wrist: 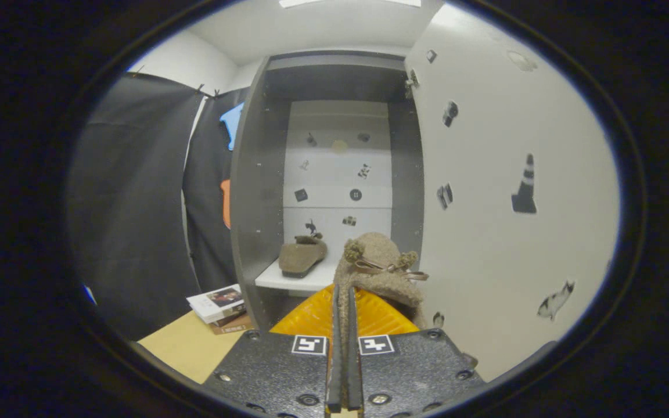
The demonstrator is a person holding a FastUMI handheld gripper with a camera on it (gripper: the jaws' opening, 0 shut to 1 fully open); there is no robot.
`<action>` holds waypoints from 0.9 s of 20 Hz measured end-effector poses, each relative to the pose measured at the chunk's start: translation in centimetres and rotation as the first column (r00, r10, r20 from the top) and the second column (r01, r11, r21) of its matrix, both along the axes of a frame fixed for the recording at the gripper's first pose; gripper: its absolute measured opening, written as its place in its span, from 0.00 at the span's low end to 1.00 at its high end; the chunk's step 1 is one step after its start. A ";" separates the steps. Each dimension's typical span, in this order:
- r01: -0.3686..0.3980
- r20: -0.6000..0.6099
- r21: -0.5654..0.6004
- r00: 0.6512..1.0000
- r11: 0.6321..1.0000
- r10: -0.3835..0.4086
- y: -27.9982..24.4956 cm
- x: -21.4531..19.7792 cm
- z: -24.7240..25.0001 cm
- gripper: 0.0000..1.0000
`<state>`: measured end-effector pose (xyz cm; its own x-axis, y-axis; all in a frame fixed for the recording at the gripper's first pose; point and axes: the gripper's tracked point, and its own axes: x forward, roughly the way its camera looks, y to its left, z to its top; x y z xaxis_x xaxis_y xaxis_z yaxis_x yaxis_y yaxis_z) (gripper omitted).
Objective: Open the shoe cabinet door, grab the shoes and put them into the shoe cabinet, then close the shoe cabinet door.
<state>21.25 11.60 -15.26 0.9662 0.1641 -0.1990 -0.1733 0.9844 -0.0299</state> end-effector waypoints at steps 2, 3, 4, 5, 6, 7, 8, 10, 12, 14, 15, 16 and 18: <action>-0.006 0.028 -0.054 1.000 0.998 0.007 0.7 2.8 1.8 0.07; -0.004 0.038 -0.072 0.999 0.997 0.007 0.9 4.1 2.4 0.07; -0.002 0.044 -0.082 0.999 0.997 0.005 1.2 5.4 2.9 0.07; -0.001 0.042 -0.088 0.999 0.996 0.004 1.5 6.9 3.3 0.07; 0.001 0.040 -0.092 0.999 0.996 0.003 1.6 8.1 3.5 0.07; 0.000 0.044 -0.094 0.999 0.996 0.004 2.0 9.7 3.8 0.07; 0.000 0.049 -0.088 0.999 0.996 0.004 2.4 11.3 4.1 0.08; -0.009 0.040 -0.095 0.999 0.995 0.013 3.3 14.2 3.8 0.08; -0.012 0.012 -0.111 1.000 0.994 0.013 3.8 17.0 2.6 0.08; -0.008 -0.029 -0.133 1.000 0.991 0.005 3.7 19.5 0.8 0.08; -0.007 -0.040 -0.145 0.999 0.989 0.001 3.9 20.7 0.0 0.08; -0.008 -0.051 -0.152 0.999 0.988 0.000 3.8 21.7 -0.8 0.08; -0.003 -0.098 -0.156 0.995 0.988 -0.013 3.1 23.7 -3.0 0.08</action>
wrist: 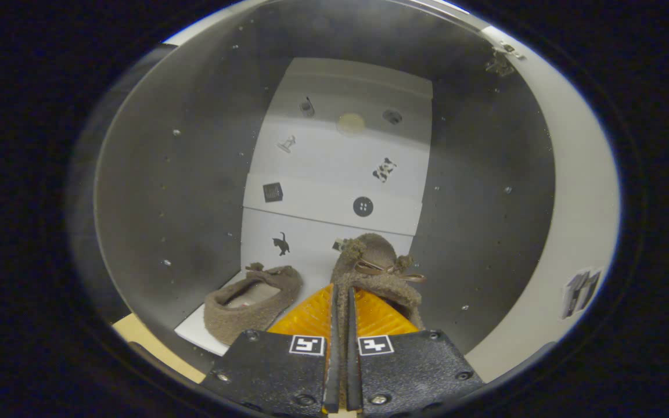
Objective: Open the shoe cabinet door, grab the shoes and put them into the shoe cabinet, then close the shoe cabinet door.
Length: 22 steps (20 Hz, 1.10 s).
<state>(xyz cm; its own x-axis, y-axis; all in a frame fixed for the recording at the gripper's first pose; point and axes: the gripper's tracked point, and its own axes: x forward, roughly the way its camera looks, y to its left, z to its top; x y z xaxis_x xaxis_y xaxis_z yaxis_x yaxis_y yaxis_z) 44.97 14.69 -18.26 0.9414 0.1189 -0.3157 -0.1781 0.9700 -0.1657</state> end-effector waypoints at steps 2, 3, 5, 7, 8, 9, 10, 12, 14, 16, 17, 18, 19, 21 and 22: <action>0.004 -0.042 0.001 0.999 1.000 -0.004 -0.5 1.8 -2.1 0.08; -0.002 -0.055 -0.005 0.998 1.000 0.002 -0.6 2.5 -3.1 0.08; -0.011 -0.055 -0.021 0.998 1.000 0.009 -0.7 4.1 -4.2 0.08; -0.016 -0.049 -0.036 0.999 0.999 0.014 -0.6 4.7 -4.6 0.08; -0.034 -0.048 -0.025 0.998 0.999 0.033 -0.1 4.9 -4.6 0.09; -0.049 -0.058 -0.010 0.997 0.999 0.048 0.5 5.0 -5.1 0.08; -0.065 -0.079 0.000 0.995 0.998 0.065 1.0 4.9 -5.5 0.09; -0.069 -0.100 0.010 0.993 0.998 0.069 1.8 4.8 -5.8 0.10; -0.051 -0.103 -0.007 0.993 0.999 0.050 1.7 4.9 -5.9 0.13; -0.036 -0.119 0.009 0.992 0.999 0.037 2.1 4.7 -5.7 0.18; -0.032 -0.130 0.021 0.991 0.999 0.034 2.2 4.5 -5.6 0.21; -0.039 -0.135 0.056 0.990 0.998 0.047 2.7 4.1 -5.1 0.25; -0.038 -0.135 0.086 0.990 0.996 0.049 2.9 3.7 -4.5 0.29; -0.035 -0.116 0.118 0.992 0.992 0.049 2.9 2.5 -3.0 0.49; -0.030 -0.113 0.128 0.993 0.991 0.045 2.9 1.5 -2.2 0.58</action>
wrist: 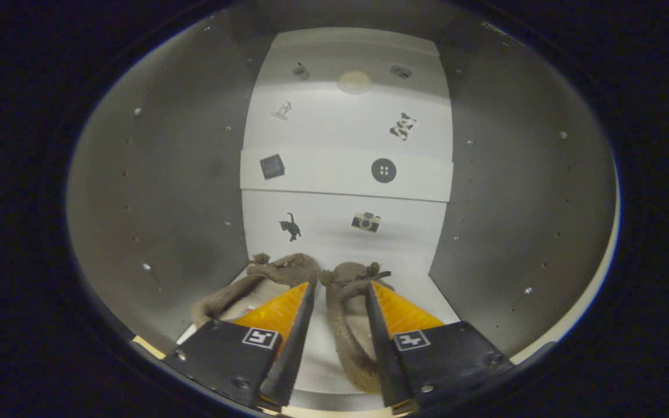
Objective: Open the shoe cabinet door, grab the shoes and put them into the shoe cabinet, then close the shoe cabinet door.
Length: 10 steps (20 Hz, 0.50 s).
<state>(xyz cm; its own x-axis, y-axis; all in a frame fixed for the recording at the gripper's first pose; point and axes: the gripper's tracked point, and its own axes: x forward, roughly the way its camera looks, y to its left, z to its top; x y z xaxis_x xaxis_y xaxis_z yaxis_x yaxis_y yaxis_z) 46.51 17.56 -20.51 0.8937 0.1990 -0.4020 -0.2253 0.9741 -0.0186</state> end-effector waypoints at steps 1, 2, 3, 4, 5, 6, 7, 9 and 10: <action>-0.004 0.004 0.013 1.000 1.000 0.003 0.0 -1.0 0.8 0.65; -0.002 0.010 0.025 1.000 1.000 0.002 0.0 -2.1 1.8 0.72; -0.004 0.017 0.032 1.000 0.999 0.003 0.0 -3.4 2.9 0.79; -0.012 0.029 0.036 1.000 0.999 0.011 0.1 -4.5 4.0 0.86; -0.026 0.042 0.042 0.999 0.999 0.024 0.4 -5.9 5.2 0.93; -0.023 0.057 0.045 0.998 0.999 0.021 0.4 -7.1 6.4 1.00; -0.016 0.071 0.051 0.997 0.999 0.012 0.2 -8.4 7.5 1.00; -0.010 0.085 0.056 0.996 0.998 0.005 0.1 -11.5 9.9 1.00; -0.010 0.095 0.059 0.995 0.998 0.005 -0.1 -13.2 11.4 1.00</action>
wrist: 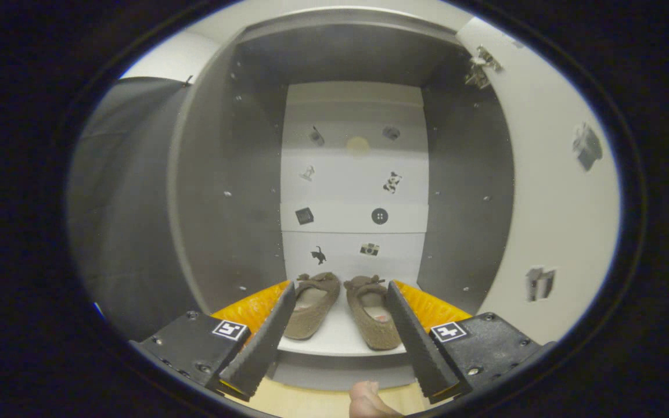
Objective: Open the shoe cabinet door, grab the shoes and put them into the shoe cabinet, then close the shoe cabinet door.
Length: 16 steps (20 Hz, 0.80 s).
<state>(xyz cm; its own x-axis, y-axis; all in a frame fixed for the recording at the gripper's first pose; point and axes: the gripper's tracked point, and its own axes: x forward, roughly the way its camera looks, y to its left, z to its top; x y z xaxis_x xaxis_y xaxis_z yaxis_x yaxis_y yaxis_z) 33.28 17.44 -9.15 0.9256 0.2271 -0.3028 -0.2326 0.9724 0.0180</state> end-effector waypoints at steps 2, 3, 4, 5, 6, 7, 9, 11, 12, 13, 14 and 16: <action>-0.003 0.037 -0.016 0.999 1.000 0.004 -0.7 -3.7 3.3 1.00; 0.009 0.061 -0.038 0.998 0.999 -0.006 -1.7 -5.7 4.9 1.00; 0.005 0.092 -0.059 0.996 0.998 0.001 -2.5 -8.1 6.7 1.00; 0.007 0.130 -0.072 0.991 0.997 0.003 -3.1 -10.6 8.8 1.00; 0.029 0.161 -0.077 0.987 0.997 -0.016 -4.4 -13.0 10.4 1.00; 0.043 0.173 -0.073 0.985 0.996 -0.030 -5.6 -15.6 11.5 1.00; 0.034 0.160 -0.066 0.987 0.997 -0.023 -7.3 -20.6 12.7 1.00; 0.007 0.155 -0.063 0.988 0.998 0.003 -9.5 -24.9 14.1 1.00; 0.000 0.155 -0.064 0.988 0.998 0.009 -10.8 -26.6 14.6 1.00; -0.001 0.154 -0.064 0.988 0.998 0.010 -12.4 -28.4 14.8 1.00; -0.005 0.151 -0.060 0.988 0.998 0.014 -13.7 -29.9 15.0 1.00; -0.001 0.145 -0.048 0.989 0.999 0.008 -16.7 -32.5 15.2 1.00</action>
